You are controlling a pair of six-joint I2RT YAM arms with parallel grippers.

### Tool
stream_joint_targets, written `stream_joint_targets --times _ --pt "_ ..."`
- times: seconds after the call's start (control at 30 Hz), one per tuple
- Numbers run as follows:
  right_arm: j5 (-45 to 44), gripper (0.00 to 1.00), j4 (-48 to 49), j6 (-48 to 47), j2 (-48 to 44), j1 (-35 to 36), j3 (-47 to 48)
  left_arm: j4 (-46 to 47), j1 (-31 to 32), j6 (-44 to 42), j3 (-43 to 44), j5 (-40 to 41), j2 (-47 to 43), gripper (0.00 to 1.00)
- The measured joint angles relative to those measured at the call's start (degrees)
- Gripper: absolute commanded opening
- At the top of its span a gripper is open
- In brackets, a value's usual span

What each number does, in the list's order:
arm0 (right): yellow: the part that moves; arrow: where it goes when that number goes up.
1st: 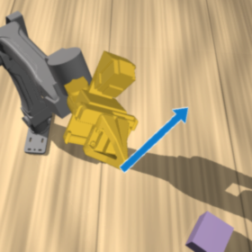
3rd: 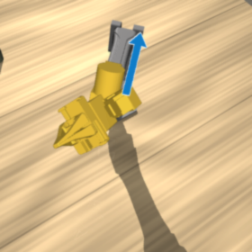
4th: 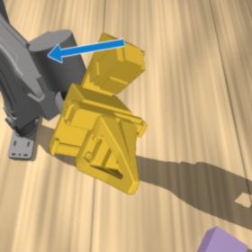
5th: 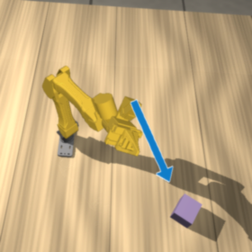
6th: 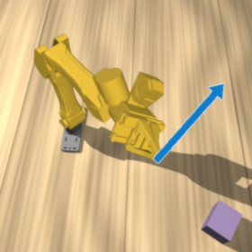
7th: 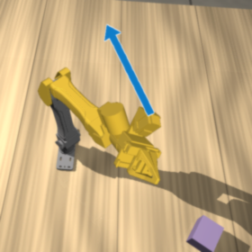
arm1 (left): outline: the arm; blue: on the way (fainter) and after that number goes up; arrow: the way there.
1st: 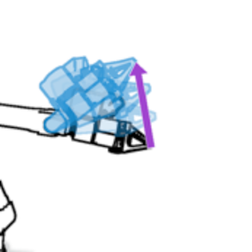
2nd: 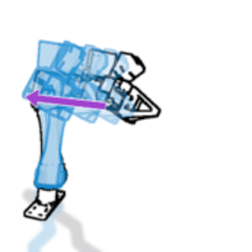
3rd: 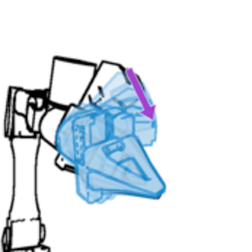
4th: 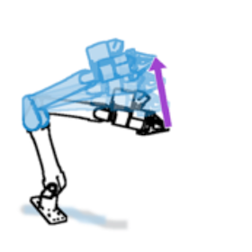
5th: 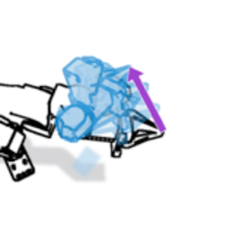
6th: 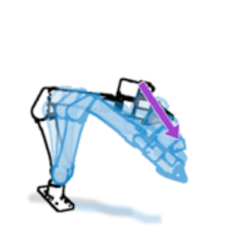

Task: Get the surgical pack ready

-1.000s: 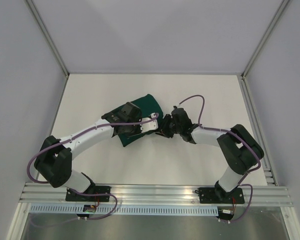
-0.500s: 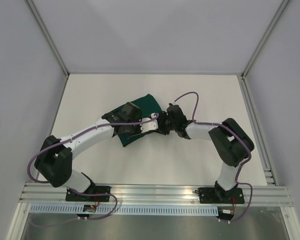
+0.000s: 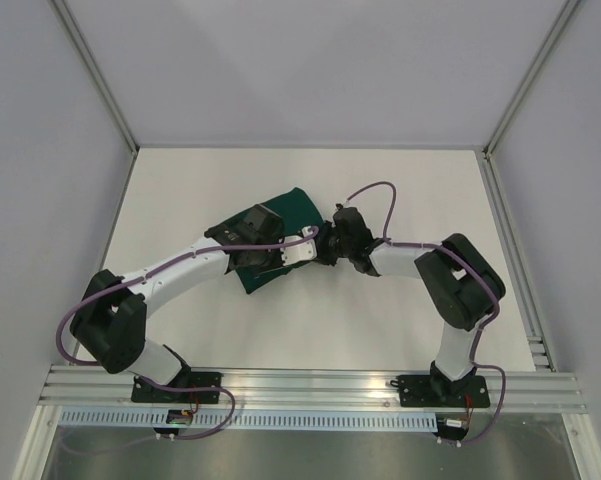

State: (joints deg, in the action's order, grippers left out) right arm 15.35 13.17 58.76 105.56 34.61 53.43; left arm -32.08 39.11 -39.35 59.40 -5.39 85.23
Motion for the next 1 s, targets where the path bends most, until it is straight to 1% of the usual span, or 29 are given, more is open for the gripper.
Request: stream_joint_targets --times 0.17,0.4,0.43,0.6,0.63,0.67,0.7,0.73,0.77,0.8,0.83,0.93,1.0 --pt "0.3 0.0 -0.7 -0.1 -0.8 -0.4 -0.5 0.0 -0.2 0.0 0.0 0.0 0.0 0.06" --pt "2.0 0.0 -5.3 -2.0 -8.8 -1.9 -4.9 -0.3 -0.7 0.0 0.0 -0.1 0.1 0.09" --pt "2.3 0.0 -5.8 -2.1 -9.2 -2.1 -5.3 -0.4 -0.7 0.0 0.0 -0.1 0.2 0.14" --pt "3.7 0.0 -8.8 -3.4 -9.0 -3.5 -6.1 -1.0 -0.7 -0.6 0.0 -0.3 0.9 0.23" --pt "3.8 0.01 -9.0 -3.7 -8.7 -3.7 -6.1 -1.3 -0.7 -0.7 0.0 -0.4 1.1 0.27" --pt "4.0 0.08 -9.4 -4.1 -8.0 -3.8 -5.7 -1.6 -0.7 -0.8 0.0 -0.5 1.3 0.3" --pt "4.3 0.11 -9.7 -4.3 -7.1 -3.9 -5.2 -2.0 -0.7 -1.0 0.0 -0.6 1.6 0.34" --pt "4.4 0.14 -9.8 -4.7 -6.1 -4.0 -4.8 -2.5 -0.7 -1.1 0.0 -0.7 1.9 0.41" --pt "4.5 0.21 -10.0 -5.2 -5.2 -4.2 -4.6 -3.2 -0.7 -1.4 0.0 -0.9 2.3 0.45" --pt "4.6 0.25 -10.3 -5.3 -4.9 -4.3 -4.6 -3.6 -0.7 -1.6 0.0 -1.2 2.4 0.49" --pt "4.5 0.32 -10.7 -5.7 -4.8 -4.3 -4.7 -4.2 -0.8 -1.7 0.0 -1.7 2.5 0.51" --pt "4.5 0.42 -9.7 -6.6 -4.8 -4.4 -5.5 -5.5 -0.9 -2.1 0.1 -3.3 2.5 0.54" --pt "4.5 0.46 -8.0 -6.8 -4.8 -4.4 -6.7 -6.4 -0.9 -2.3 0.2 -4.3 2.5 0.55"
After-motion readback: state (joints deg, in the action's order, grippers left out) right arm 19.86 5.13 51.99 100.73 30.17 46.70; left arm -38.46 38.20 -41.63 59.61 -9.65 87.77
